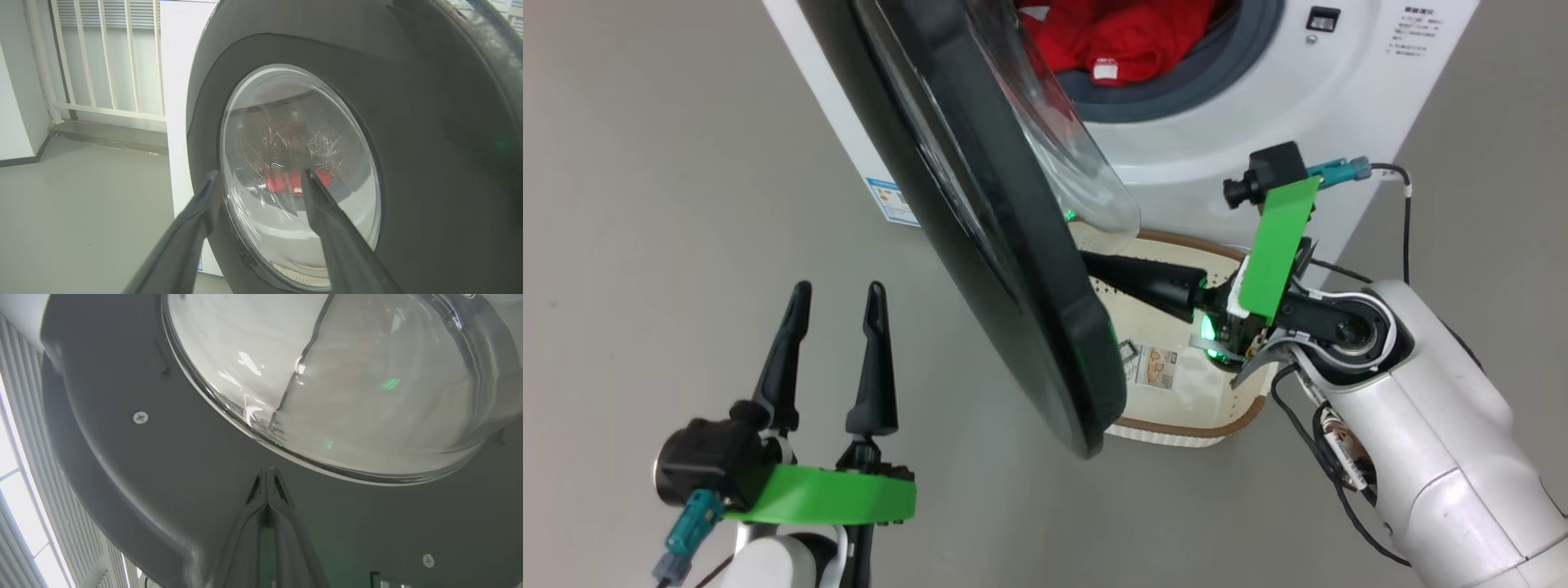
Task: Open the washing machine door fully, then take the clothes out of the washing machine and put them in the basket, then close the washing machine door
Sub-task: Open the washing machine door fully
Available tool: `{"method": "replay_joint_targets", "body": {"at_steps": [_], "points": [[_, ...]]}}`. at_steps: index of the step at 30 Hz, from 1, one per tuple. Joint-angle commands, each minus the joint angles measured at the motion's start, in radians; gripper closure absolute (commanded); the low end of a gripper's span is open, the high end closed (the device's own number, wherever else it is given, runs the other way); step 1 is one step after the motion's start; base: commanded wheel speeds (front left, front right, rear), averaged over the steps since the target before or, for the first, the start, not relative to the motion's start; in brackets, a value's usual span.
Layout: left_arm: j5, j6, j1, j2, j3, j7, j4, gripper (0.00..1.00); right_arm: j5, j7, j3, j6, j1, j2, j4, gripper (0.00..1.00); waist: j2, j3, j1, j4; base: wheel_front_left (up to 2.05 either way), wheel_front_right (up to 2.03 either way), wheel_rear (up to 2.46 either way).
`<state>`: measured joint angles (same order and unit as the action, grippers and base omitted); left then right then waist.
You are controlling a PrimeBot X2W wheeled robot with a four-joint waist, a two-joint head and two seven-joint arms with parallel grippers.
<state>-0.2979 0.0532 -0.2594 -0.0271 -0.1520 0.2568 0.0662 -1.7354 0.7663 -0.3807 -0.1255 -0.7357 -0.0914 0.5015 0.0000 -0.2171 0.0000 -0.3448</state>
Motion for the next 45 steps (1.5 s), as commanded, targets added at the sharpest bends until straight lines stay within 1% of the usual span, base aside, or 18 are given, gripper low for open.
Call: {"method": "replay_joint_targets", "body": {"at_steps": [1,27,37,41,43,44,45], "points": [[0.001,0.004,0.012,-0.023,0.038,0.005,-0.021,0.00,-0.010,0.006,-0.019,-0.005,0.008,0.031,-0.035,1.00,0.0000,0.015,0.0000,-0.017,0.00,0.00,0.00],[-0.011,0.002,0.065,-0.023,0.029,0.005,0.013,0.00,-0.045,-0.018,-0.111,-0.005,0.057,0.039,-0.018,1.00,0.0000,0.100,0.0000,-0.180,0.00,0.00,0.00],[-0.020,0.003,0.097,-0.023,0.038,0.005,0.027,0.00,-0.056,-0.034,-0.148,-0.005,0.047,0.040,0.004,1.00,0.0000,0.112,0.0000,-0.187,0.00,0.00,0.00],[-0.023,0.001,0.108,-0.023,0.042,0.005,0.037,0.00,-0.052,-0.055,-0.168,-0.005,0.045,0.041,0.009,1.00,0.0000,0.120,0.0000,-0.185,0.00,0.00,0.00],[-0.024,-0.002,0.111,-0.023,0.042,0.005,0.042,0.00,-0.038,-0.083,-0.170,-0.005,0.047,0.041,0.013,1.00,0.0000,0.126,0.0000,-0.184,0.00,0.00,0.00],[-0.024,-0.003,0.113,-0.024,0.042,0.005,0.045,0.00,-0.031,-0.097,-0.170,-0.005,0.049,0.041,0.015,0.97,0.0000,0.129,0.0000,-0.183,0.00,0.00,0.00],[-0.024,-0.003,0.113,-0.024,0.042,0.005,0.045,0.00,-0.031,-0.097,-0.170,-0.005,0.049,0.041,0.015,0.97,0.0000,0.129,0.0000,-0.183,0.00,0.00,0.00]]}}
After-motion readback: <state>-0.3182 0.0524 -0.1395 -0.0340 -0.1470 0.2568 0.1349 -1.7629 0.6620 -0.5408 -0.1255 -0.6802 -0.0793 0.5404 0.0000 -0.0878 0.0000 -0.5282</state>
